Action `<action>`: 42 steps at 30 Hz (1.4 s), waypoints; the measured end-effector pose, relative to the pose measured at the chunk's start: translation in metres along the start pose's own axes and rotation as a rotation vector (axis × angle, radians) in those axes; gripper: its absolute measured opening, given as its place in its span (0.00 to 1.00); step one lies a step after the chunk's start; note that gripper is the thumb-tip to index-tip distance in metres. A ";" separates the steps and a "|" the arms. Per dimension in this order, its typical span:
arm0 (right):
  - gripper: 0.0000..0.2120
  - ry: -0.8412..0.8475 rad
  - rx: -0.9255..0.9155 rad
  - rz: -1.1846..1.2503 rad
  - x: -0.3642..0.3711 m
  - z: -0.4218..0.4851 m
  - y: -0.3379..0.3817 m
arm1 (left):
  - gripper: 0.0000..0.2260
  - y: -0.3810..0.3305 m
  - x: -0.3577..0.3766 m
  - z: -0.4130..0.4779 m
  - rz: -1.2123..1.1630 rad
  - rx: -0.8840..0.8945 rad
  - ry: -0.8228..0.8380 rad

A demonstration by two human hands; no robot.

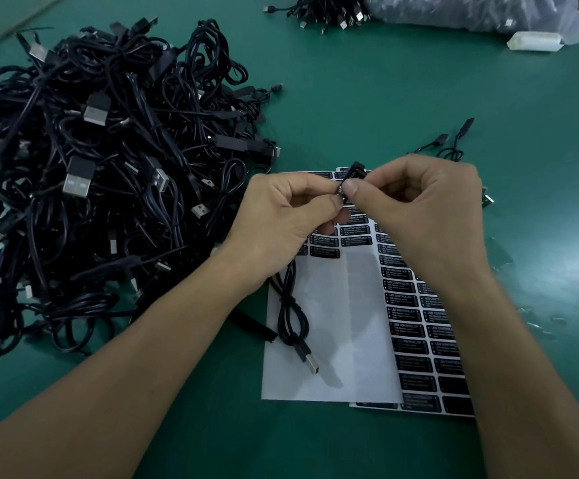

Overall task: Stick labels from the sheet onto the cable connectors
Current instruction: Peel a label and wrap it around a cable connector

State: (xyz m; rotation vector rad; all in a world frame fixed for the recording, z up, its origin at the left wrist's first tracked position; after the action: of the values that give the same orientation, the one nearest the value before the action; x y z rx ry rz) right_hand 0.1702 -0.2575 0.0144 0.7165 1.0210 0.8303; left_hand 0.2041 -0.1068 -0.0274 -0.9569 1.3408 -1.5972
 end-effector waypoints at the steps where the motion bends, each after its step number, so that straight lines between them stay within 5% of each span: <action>1: 0.07 -0.002 -0.003 0.002 0.000 0.000 0.001 | 0.08 0.000 0.000 0.000 0.002 0.000 0.000; 13: 0.14 -0.001 0.039 0.057 -0.001 0.001 -0.005 | 0.11 0.000 0.001 0.000 0.008 0.001 0.014; 19: 0.04 0.054 0.049 0.123 0.005 0.002 -0.004 | 0.12 -0.005 0.003 -0.002 0.025 0.032 0.026; 23: 0.10 0.069 0.046 0.140 0.008 0.000 -0.002 | 0.09 -0.011 0.007 -0.004 0.055 0.091 0.046; 29: 0.12 0.204 0.160 0.332 0.025 -0.005 -0.004 | 0.07 -0.027 -0.007 -0.006 -0.011 0.221 -0.093; 34: 0.11 0.444 0.037 0.016 0.059 -0.016 0.004 | 0.05 -0.028 -0.019 -0.006 -0.207 0.165 -0.184; 38: 0.01 0.446 0.001 0.051 0.070 -0.021 0.011 | 0.07 -0.028 -0.021 -0.005 -0.246 0.122 -0.221; 42: 0.04 0.360 0.035 0.160 0.057 -0.016 0.016 | 0.08 -0.029 -0.033 -0.004 -0.365 0.126 -0.304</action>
State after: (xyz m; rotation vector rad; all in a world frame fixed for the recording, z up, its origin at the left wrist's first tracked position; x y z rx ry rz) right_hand 0.1679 -0.1989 -0.0031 0.6994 1.3141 1.1095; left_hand 0.2098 -0.0718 -0.0011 -1.3610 0.8822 -1.6938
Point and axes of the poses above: each hand's wrist, its own z-axis towards the middle knuckle, its own x-axis out of the palm, y = z × x, the point moved 8 cm from there along z, towards the middle knuckle, and after that the axes turned 4 degrees about y, right-handed, at the moved point
